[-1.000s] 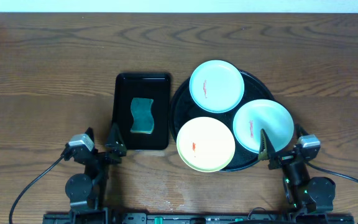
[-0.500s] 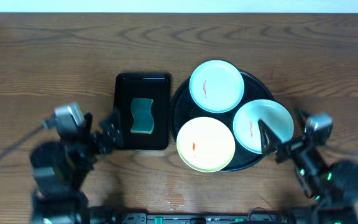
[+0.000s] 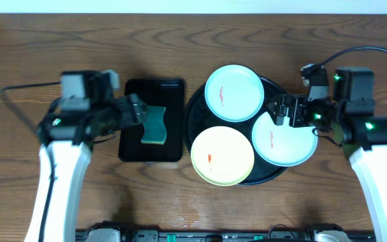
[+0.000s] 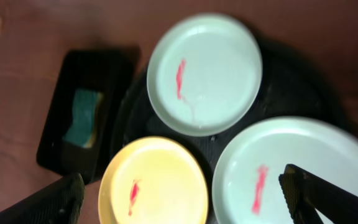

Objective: Clean dirty plates on tray and stack at the side

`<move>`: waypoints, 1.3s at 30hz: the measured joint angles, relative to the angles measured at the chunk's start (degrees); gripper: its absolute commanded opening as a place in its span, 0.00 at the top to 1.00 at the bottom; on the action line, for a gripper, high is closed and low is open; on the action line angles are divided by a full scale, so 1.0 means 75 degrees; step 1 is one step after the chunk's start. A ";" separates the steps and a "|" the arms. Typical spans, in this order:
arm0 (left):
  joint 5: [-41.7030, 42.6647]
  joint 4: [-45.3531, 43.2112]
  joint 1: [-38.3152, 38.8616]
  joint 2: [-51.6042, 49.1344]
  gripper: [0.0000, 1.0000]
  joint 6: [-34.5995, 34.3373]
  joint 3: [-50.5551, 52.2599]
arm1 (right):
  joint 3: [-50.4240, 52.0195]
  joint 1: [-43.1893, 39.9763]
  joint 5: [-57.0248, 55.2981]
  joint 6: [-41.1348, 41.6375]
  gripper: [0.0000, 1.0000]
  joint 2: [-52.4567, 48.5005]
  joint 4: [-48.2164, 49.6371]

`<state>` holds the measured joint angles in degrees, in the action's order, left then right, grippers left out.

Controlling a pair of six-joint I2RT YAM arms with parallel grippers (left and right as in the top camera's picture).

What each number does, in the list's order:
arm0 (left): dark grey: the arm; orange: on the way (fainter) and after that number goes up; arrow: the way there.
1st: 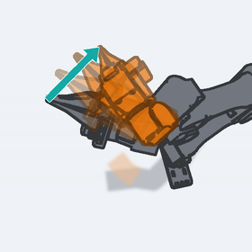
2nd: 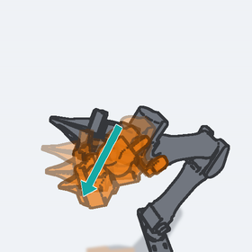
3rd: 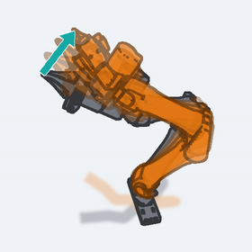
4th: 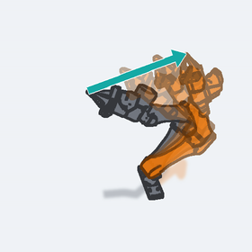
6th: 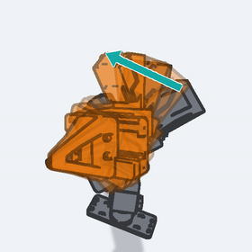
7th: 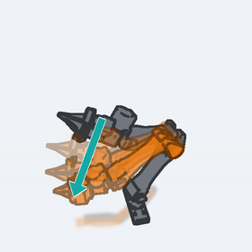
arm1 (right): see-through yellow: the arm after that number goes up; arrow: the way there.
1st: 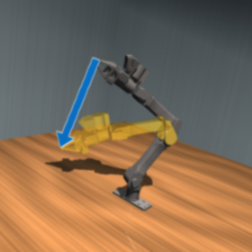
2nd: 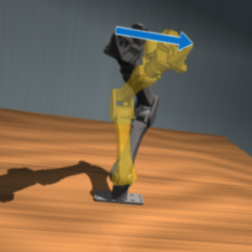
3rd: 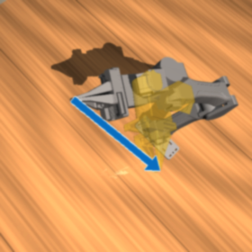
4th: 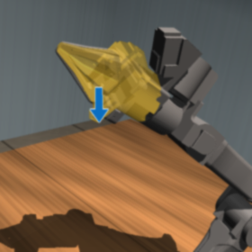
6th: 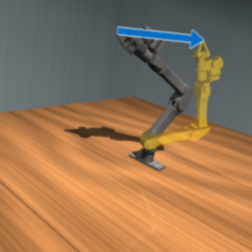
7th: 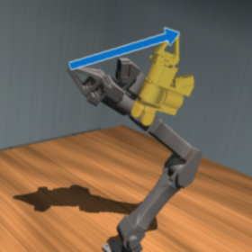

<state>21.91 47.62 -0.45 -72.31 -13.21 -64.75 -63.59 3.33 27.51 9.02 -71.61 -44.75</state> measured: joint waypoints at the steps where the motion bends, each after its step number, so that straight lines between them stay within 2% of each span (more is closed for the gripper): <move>1: -0.0093 -0.0012 0.0154 -0.0239 0.17 0.0003 -0.0003 | 0.0000 0.0000 0.0105 0.0064 0.01 -0.0163 -0.0035; 4: -0.0560 -0.0044 0.0647 -0.0915 0.18 0.0012 -0.0003 | 0.0000 0.0000 0.0571 0.0093 0.01 -0.0510 -0.0061; 9: -0.1373 -0.0388 0.1320 -0.2020 0.27 0.0029 -0.0003 | 0.0000 0.0000 0.1247 -0.0023 0.01 -0.0597 -0.0061; 15: -0.2401 -0.1218 0.1466 -0.3404 0.57 -0.0356 -0.0003 | 0.0000 0.0073 0.1501 -0.0076 0.01 -0.0597 -0.0396; 19: -0.2489 -0.1504 0.1460 -0.4077 0.57 -0.0560 0.0000 | 0.0000 0.0227 0.1545 -0.0076 0.01 -0.0597 -0.0458; 20: -0.2422 -0.1594 0.1460 -0.4278 0.51 -0.0612 -0.0003 | 0.0000 0.0294 0.1553 -0.0073 0.01 -0.0597 -0.0458; 22: -0.2326 -0.1702 0.1451 -0.4479 0.48 -0.0688 -0.0009 | 0.0000 0.0396 0.1565 -0.0093 0.01 -0.0597 -0.0458; 23: -0.2264 -0.1760 0.1434 -0.4558 0.53 -0.0682 -0.0012 | 0.0000 0.0458 0.1565 -0.0114 0.01 -0.0597 -0.0458; 25: -0.2151 -0.1818 0.1408 -0.4672 0.92 -0.0641 -0.0041 | 0.0000 0.0548 0.1568 -0.0137 0.01 -0.0597 -0.0455; 30: -0.1918 -0.1816 0.1431 -0.4730 0.92 -0.0571 -0.0172 | 0.0000 0.0761 0.1574 -0.0192 0.02 -0.0597 -0.0449; 31: -0.1903 -0.1810 0.1431 -0.4721 0.83 -0.0568 -0.0172 | 0.0000 0.0793 0.1568 -0.0198 0.03 -0.0597 -0.0452; 32: -0.1886 -0.1807 0.1428 -0.4707 0.60 -0.0565 -0.0172 | 0.0000 0.0796 0.1565 -0.0207 0.03 -0.0597 -0.0452; 35: -0.1944 -0.1708 0.1422 -0.4575 0.47 -0.0504 -0.0166 | 0.0000 0.0810 0.1565 -0.0221 0.03 -0.0597 -0.0455; 39: -0.1938 -0.1218 0.1411 -0.3917 0.41 -0.0443 -0.0157 | 0.0000 0.0810 0.1536 -0.0224 0.03 -0.0597 -0.0449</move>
<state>7.38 38.48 10.13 -101.69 -16.53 -65.93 -63.59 9.41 39.03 7.33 -76.09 -48.12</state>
